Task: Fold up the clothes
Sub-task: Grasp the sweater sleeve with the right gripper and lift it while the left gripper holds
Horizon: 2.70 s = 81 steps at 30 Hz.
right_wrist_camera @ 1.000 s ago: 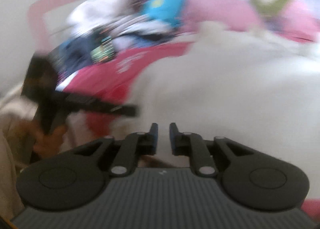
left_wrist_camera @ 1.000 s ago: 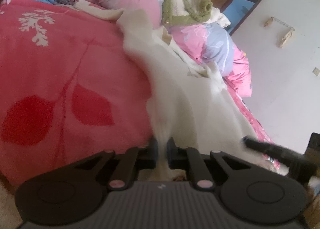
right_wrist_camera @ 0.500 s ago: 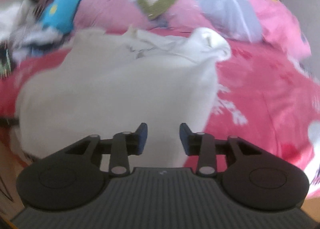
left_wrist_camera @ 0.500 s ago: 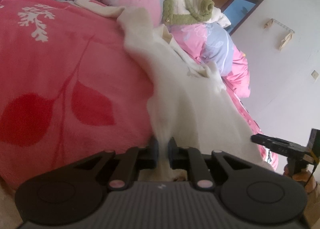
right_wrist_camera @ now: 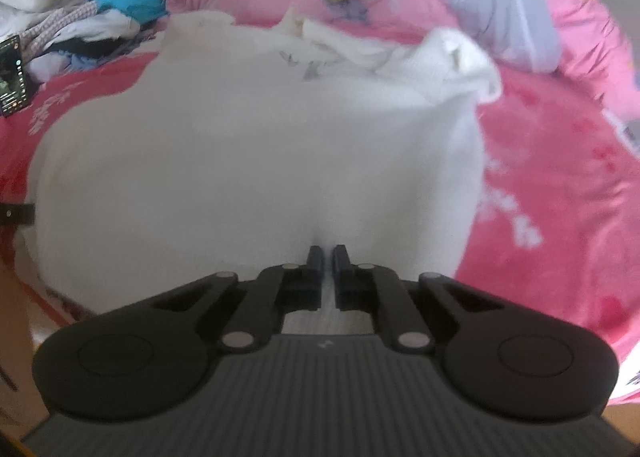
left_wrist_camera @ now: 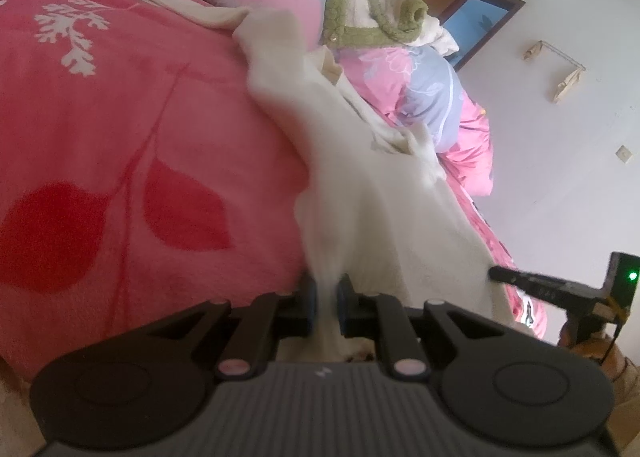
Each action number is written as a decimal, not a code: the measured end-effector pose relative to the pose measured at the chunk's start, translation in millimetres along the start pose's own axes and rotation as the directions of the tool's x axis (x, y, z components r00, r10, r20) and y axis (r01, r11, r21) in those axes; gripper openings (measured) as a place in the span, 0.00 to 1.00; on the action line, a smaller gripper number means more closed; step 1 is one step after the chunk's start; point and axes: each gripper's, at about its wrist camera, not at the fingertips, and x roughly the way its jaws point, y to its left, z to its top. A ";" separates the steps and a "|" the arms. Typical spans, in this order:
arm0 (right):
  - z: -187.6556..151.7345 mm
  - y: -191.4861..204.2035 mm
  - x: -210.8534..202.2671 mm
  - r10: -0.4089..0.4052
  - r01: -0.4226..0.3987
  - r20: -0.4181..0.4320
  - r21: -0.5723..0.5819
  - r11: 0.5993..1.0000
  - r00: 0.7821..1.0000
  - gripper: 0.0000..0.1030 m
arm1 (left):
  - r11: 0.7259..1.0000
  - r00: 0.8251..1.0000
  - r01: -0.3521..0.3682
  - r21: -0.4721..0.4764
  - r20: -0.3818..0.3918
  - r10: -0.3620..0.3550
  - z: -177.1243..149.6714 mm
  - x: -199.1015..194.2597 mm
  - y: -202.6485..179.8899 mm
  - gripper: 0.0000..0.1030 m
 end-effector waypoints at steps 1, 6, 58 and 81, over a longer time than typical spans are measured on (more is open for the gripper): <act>2.3 -1.5 -3.5 -0.021 0.021 0.017 -0.005 1.000 1.000 0.03 | 1.000 1.000 0.001 0.000 0.000 -0.001 0.0 0.2 0.4 0.14; 2.6 -13.5 -3.2 -0.086 0.086 0.018 -0.006 0.996 0.996 0.03 | 1.000 1.000 0.012 -0.004 0.001 -0.012 -0.5 0.1 2.9 0.14; 17.1 -188.5 71.5 0.040 -0.098 0.099 0.701 0.707 0.994 0.52 | 0.996 0.996 0.085 -0.041 -0.011 -0.086 -0.3 6.3 12.9 0.14; -29.1 -119.6 5.7 0.159 -0.113 -0.069 0.442 0.890 0.985 0.39 | 0.997 0.998 0.062 -0.039 -0.010 -0.062 -0.8 4.4 9.7 0.14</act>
